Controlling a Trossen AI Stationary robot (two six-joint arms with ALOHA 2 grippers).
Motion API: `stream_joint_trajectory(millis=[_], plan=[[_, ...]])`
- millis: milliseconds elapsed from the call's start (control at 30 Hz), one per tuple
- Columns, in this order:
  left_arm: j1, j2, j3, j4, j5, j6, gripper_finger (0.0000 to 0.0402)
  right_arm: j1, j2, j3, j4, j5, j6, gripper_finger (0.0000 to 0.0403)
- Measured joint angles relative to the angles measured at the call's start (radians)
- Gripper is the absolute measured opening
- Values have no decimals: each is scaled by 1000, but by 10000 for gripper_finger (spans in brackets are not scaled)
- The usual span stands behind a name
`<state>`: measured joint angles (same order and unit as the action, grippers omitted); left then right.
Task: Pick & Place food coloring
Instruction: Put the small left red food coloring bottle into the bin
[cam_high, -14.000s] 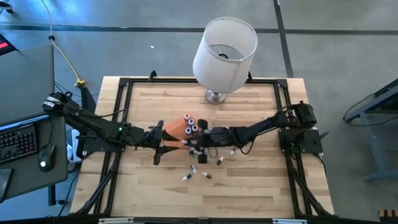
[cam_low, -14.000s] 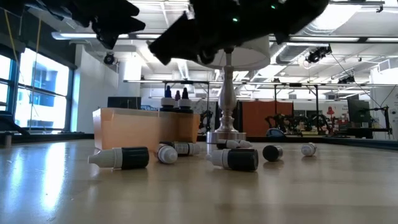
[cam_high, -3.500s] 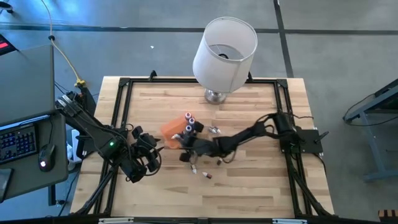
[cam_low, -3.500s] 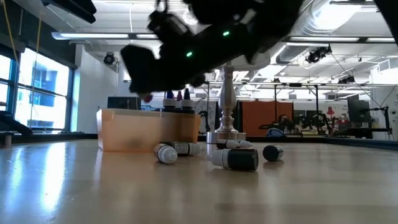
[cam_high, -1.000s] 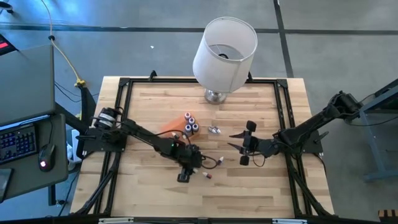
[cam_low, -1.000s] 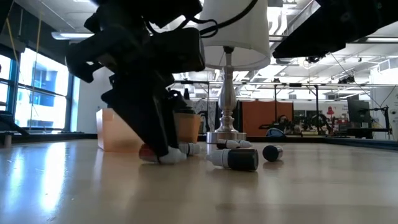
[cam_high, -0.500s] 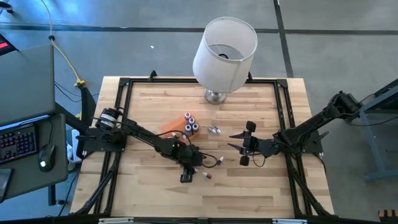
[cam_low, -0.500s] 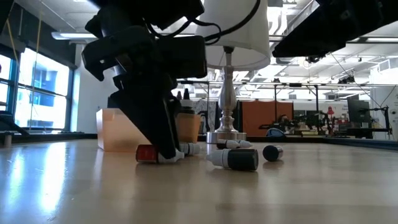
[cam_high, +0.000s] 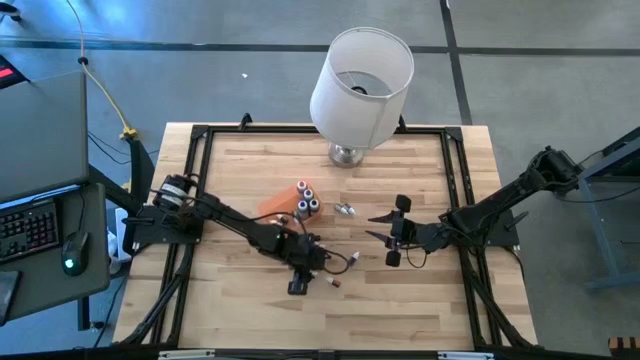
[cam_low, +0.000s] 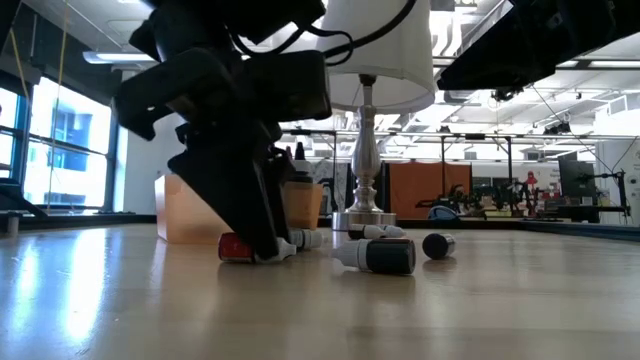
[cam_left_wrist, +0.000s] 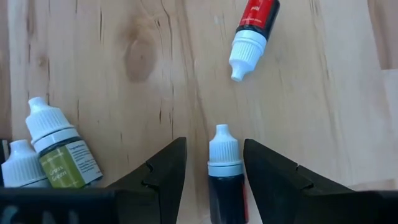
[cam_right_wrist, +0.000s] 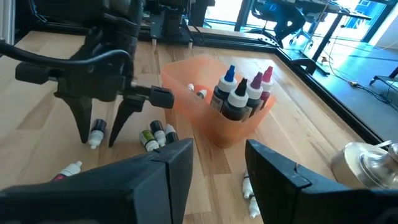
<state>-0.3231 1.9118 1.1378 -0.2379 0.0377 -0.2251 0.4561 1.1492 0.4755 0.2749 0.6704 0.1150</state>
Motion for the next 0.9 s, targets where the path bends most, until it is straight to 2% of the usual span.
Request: stream_joint_trajectory(millis=[200,333,467,567,633,767,900], plan=[[-12,1,-1,0,-52,4,153,0,0,0,0,-1,0,139],[-12,2,-1,0,-65,2,111,0,0,0,0,-1,-1,139],[-10,-7,4,-12,-44,-86,64,0,0,0,0,-1,-1,139],[-4,-7,64,-132,-17,-133,45,0,0,0,0,-1,-1,139],[-6,-7,132,-239,-35,-139,43,0,0,0,0,-1,-1,139],[-19,-7,287,-537,-167,-119,51,0,0,0,0,-1,-1,139],[-34,-10,412,-837,-442,-169,51,0,0,0,0,-4,0,139]])
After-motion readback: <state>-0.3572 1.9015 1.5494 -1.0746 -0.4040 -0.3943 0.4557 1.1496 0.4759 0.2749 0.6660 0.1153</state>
